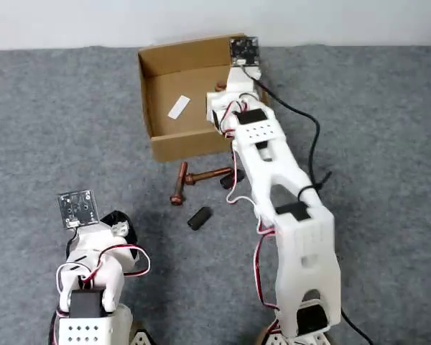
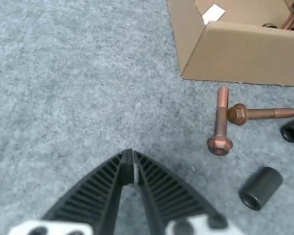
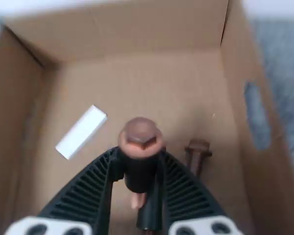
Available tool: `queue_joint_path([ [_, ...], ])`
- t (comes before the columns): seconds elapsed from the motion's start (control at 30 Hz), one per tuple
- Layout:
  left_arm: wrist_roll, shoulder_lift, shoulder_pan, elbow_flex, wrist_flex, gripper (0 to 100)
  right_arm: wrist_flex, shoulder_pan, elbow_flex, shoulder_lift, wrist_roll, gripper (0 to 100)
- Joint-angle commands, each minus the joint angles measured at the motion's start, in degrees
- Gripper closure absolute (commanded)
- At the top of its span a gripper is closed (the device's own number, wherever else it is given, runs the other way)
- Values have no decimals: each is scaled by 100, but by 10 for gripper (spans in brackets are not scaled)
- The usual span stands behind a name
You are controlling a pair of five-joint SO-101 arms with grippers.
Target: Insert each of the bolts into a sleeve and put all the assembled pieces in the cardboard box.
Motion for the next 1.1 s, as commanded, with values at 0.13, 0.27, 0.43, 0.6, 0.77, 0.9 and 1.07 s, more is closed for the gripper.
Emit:
queue_joint_path([
  [0.13,62,-18,-35,-31,18,994,1578,31,-2620,1138,316,990],
  [0.27,62,-18,-35,-31,18,994,2343,31,-3516,1604,308,963],
  [0.43,62,-18,-35,-31,26,994,3275,31,-4369,1938,281,767],
  [0.6,62,-18,-35,-31,26,994,3899,22,-5248,1982,273,760],
  [0.77,62,-18,-35,-31,26,994,4453,13,-6110,1982,299,846],
  [0.9,62,-18,-35,-31,35,994,5007,-48,-6743,1982,308,928],
  [1.07,62,-18,-35,-31,35,994,5754,-119,-6848,1727,308,991],
])
